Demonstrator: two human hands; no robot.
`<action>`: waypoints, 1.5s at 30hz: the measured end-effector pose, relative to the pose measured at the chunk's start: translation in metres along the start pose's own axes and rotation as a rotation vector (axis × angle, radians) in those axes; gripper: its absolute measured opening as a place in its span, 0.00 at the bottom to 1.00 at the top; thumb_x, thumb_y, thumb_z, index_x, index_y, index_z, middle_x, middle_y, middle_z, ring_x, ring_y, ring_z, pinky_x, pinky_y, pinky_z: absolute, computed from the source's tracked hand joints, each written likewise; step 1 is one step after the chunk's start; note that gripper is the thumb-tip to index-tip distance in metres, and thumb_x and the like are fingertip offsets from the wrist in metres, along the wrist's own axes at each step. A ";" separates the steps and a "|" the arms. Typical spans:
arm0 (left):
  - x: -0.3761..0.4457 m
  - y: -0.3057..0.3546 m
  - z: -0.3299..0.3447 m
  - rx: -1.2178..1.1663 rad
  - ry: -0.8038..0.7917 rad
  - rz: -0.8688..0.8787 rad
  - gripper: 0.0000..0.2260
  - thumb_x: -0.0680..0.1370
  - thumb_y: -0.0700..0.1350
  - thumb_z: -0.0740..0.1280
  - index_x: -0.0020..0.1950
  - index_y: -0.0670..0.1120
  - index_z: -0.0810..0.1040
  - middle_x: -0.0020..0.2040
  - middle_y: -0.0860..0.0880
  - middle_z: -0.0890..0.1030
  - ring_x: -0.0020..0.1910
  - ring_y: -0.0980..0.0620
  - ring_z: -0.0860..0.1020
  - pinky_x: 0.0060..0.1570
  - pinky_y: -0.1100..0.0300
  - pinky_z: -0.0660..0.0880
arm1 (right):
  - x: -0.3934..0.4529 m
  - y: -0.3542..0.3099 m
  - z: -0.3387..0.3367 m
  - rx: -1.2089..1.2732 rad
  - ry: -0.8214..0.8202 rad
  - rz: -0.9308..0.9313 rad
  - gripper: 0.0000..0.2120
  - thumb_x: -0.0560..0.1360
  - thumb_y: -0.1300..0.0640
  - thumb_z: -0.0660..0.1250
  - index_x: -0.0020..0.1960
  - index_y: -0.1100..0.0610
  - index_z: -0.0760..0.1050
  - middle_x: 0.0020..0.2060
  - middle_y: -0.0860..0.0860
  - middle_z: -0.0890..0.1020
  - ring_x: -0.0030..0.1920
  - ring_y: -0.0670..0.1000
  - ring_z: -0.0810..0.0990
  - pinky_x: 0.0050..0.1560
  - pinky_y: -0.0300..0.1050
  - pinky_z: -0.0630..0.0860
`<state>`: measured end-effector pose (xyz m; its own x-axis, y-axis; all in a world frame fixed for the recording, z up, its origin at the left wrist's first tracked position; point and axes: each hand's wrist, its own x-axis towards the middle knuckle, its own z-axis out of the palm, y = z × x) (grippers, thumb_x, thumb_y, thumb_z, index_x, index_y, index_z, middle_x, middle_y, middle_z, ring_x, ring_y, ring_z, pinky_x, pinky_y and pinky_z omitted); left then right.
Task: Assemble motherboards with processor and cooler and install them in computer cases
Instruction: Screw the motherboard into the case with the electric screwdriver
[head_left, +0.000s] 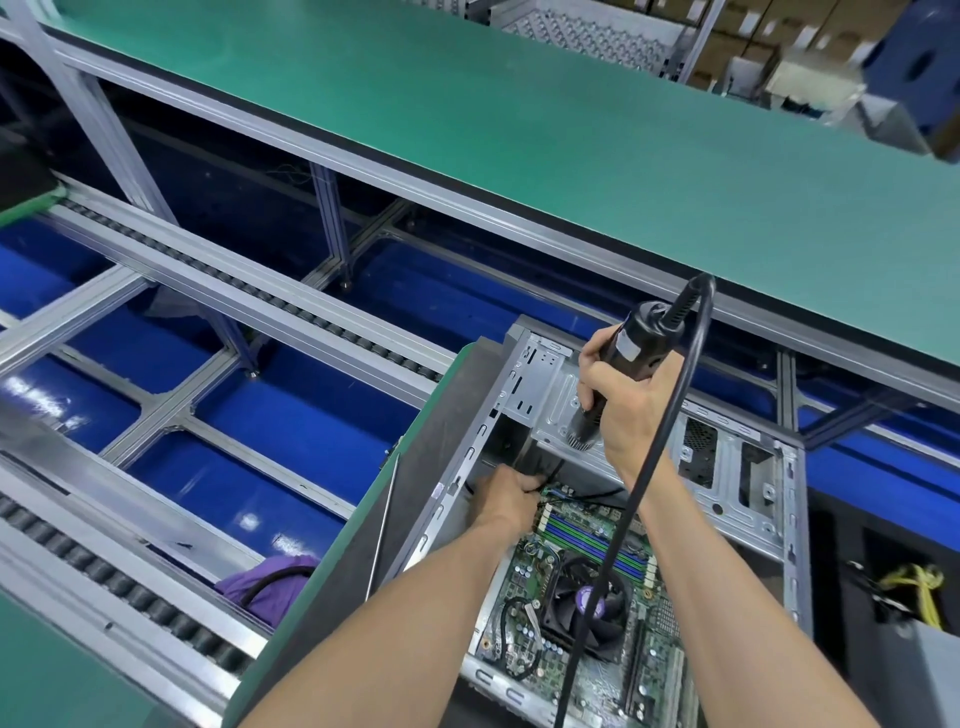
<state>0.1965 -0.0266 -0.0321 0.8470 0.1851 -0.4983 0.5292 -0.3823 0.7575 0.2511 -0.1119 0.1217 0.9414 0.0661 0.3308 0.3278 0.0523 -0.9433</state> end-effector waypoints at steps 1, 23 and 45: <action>0.001 -0.001 0.000 0.002 0.002 0.000 0.14 0.82 0.44 0.67 0.67 0.53 0.80 0.67 0.53 0.79 0.41 0.56 0.79 0.50 0.63 0.78 | 0.000 0.000 0.000 -0.007 -0.011 -0.004 0.11 0.64 0.69 0.65 0.35 0.53 0.77 0.24 0.55 0.73 0.22 0.55 0.68 0.27 0.45 0.68; 0.004 -0.004 0.003 -0.018 0.007 -0.008 0.14 0.81 0.43 0.67 0.67 0.52 0.79 0.66 0.52 0.80 0.43 0.51 0.82 0.49 0.58 0.81 | -0.003 0.002 -0.002 -0.050 -0.001 -0.004 0.06 0.60 0.69 0.64 0.35 0.61 0.77 0.27 0.58 0.76 0.25 0.56 0.71 0.28 0.53 0.71; 0.004 0.001 0.004 0.069 0.017 -0.022 0.17 0.80 0.38 0.67 0.67 0.52 0.79 0.64 0.53 0.81 0.47 0.51 0.83 0.49 0.54 0.82 | -0.003 0.000 0.000 -0.074 0.006 0.001 0.07 0.60 0.64 0.65 0.27 0.53 0.74 0.24 0.60 0.74 0.26 0.57 0.72 0.29 0.48 0.72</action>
<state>0.2001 -0.0303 -0.0352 0.8363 0.2095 -0.5066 0.5434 -0.4391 0.7154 0.2488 -0.1122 0.1204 0.9422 0.0598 0.3297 0.3314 -0.0213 -0.9432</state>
